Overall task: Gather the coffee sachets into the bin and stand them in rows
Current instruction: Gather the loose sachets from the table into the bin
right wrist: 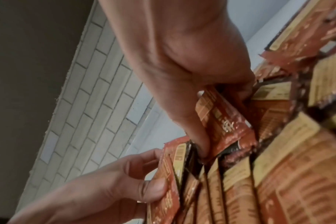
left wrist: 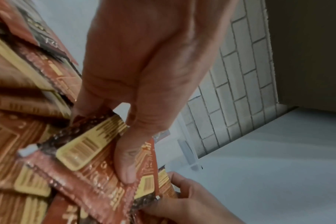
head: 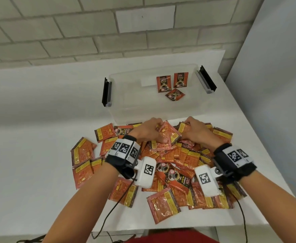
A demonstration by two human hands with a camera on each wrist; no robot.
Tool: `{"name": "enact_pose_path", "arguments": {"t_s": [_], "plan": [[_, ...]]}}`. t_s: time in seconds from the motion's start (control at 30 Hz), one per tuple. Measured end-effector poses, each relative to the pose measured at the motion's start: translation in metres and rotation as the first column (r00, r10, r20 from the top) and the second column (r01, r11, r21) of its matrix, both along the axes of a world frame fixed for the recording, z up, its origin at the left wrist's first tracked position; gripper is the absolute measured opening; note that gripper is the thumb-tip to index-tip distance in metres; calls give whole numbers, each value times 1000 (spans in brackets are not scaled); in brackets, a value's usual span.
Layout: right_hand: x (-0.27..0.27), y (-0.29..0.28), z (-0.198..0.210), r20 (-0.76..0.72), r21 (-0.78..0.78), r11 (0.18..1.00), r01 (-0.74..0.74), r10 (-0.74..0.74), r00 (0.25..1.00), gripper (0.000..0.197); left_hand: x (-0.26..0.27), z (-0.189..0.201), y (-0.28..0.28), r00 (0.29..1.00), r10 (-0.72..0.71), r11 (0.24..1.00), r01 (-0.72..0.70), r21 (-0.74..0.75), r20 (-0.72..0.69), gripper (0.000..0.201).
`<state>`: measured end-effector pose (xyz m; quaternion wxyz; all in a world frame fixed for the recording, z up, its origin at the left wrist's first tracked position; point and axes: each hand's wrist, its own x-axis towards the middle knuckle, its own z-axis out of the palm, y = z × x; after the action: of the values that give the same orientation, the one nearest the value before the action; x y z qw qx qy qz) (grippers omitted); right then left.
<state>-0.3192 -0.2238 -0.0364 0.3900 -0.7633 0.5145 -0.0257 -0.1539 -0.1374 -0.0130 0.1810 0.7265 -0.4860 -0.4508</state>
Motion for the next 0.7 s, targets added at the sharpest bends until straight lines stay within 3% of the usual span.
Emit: {"name": "enact_pose_path", "arguments": {"t_s": [0.13, 0.3, 0.53, 0.63, 0.7], "plan": [[-5, -4, 19, 81, 25, 1000, 18, -20, 997, 41, 3, 5, 3, 980, 76, 992, -92, -82, -183, 41], [-11, -15, 62, 247, 118, 993, -31, 1, 969, 34, 7, 37, 5, 963, 86, 980, -128, -152, -256, 43], [20, -55, 112, 467, 222, 974, 51, -152, 871, 60, 48, 93, -26, 855, 303, 867, -431, -251, -421, 48], [42, -72, 110, 482, 259, 961, 98, -216, 849, 35, 66, 89, -50, 811, 400, 833, -516, -200, -426, 41], [55, -80, 103, 465, 291, 951, 105, -236, 853, 31, 72, 79, -63, 801, 421, 843, -518, -142, -425, 28]]}}
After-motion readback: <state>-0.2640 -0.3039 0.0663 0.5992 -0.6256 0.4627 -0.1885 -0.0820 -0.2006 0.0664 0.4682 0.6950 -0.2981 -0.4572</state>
